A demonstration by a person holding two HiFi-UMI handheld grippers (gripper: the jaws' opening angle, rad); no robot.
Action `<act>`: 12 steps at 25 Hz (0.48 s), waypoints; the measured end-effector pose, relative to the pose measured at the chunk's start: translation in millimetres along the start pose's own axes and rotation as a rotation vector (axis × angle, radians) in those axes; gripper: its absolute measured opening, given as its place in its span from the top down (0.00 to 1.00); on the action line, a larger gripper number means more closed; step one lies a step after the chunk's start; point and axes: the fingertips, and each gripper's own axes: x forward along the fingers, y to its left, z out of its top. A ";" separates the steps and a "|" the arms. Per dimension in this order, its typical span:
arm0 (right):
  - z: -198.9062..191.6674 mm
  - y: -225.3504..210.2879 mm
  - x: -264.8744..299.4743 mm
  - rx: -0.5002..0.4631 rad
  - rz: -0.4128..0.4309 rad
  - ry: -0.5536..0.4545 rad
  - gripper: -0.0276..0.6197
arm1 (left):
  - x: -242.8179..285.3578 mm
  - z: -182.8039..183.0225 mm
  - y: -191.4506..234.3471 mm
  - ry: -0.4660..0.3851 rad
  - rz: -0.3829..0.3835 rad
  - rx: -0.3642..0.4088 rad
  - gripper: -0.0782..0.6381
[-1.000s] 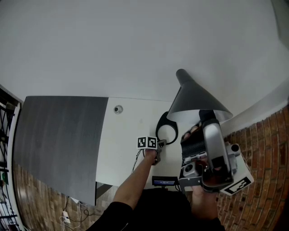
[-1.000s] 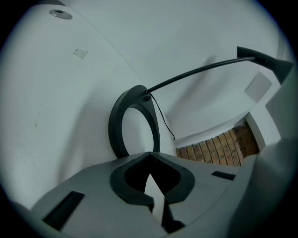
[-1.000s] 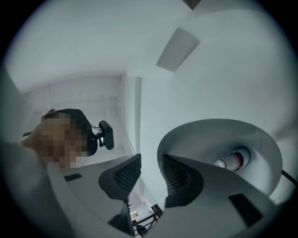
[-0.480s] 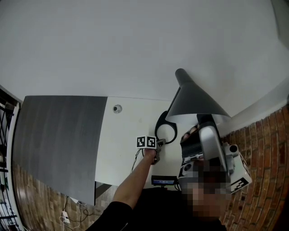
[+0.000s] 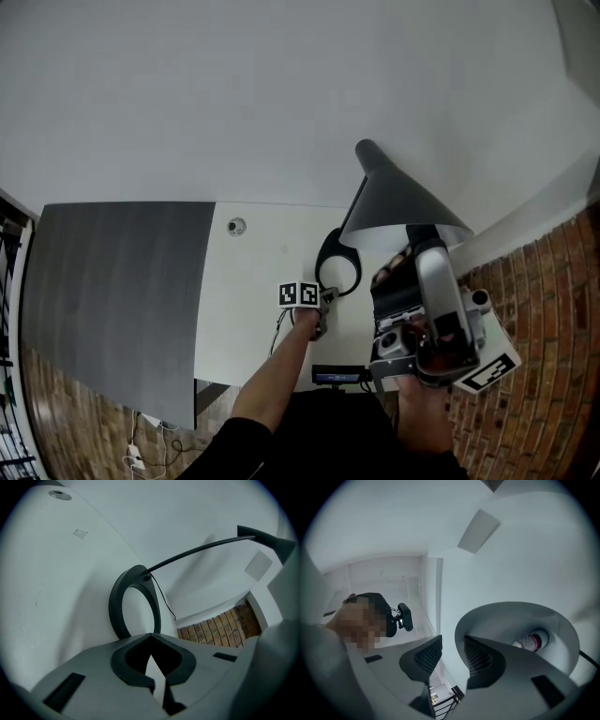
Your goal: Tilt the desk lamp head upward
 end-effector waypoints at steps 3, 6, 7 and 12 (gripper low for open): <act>-6.8 4.7 -8.2 -0.038 -0.021 0.036 0.75 | 0.2 -4.0 -1.3 0.005 -0.013 -0.003 0.88; -19.7 4.6 -30.3 -0.055 -0.075 0.078 0.75 | -1.9 -5.4 -1.8 0.007 -0.030 -0.017 0.88; -23.6 2.3 -42.2 -0.052 -0.105 0.083 0.75 | -2.8 -5.7 -2.0 0.006 -0.037 -0.024 0.88; -37.4 -16.2 -117.7 -0.120 -0.310 0.129 0.75 | -17.8 6.1 6.2 -0.086 -0.139 -0.172 0.88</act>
